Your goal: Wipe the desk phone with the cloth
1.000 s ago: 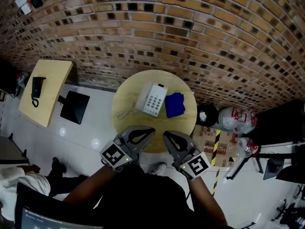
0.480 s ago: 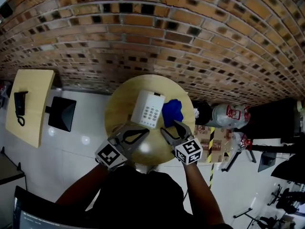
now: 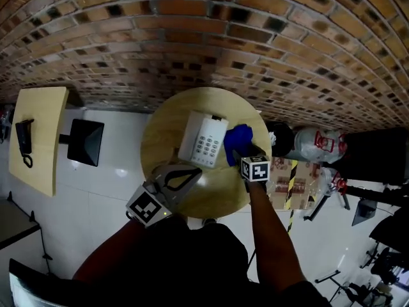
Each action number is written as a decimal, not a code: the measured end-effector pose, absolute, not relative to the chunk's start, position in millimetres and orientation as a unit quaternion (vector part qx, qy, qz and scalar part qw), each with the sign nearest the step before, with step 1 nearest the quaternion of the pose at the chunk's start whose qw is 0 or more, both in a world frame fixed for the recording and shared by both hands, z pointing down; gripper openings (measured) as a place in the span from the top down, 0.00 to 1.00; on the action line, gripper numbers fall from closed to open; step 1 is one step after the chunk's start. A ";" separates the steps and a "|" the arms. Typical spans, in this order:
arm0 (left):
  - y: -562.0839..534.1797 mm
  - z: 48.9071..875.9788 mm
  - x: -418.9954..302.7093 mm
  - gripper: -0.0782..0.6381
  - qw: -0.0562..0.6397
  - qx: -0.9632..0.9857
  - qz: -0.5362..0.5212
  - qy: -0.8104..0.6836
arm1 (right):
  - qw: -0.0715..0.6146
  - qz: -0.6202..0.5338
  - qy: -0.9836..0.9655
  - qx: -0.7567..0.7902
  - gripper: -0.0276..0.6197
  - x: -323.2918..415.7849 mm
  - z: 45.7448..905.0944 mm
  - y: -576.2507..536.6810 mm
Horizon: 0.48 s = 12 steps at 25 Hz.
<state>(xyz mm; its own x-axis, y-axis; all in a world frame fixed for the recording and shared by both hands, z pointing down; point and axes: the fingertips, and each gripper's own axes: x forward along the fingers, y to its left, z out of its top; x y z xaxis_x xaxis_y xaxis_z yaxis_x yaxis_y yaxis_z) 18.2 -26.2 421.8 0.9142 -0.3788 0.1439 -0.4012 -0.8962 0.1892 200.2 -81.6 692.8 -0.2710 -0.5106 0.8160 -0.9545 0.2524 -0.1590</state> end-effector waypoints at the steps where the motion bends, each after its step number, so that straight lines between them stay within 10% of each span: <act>1: -26.6 426.4 17.0 0.89 0.110 0.972 0.055 -0.199 | 0.331 0.348 -0.712 0.512 0.49 203.0 702.1 -84.1; 12: -32.4 445.7 -3.2 0.89 0.129 0.969 0.062 -0.201 | 0.389 0.365 -0.668 0.519 0.48 198.8 752.0 -96.3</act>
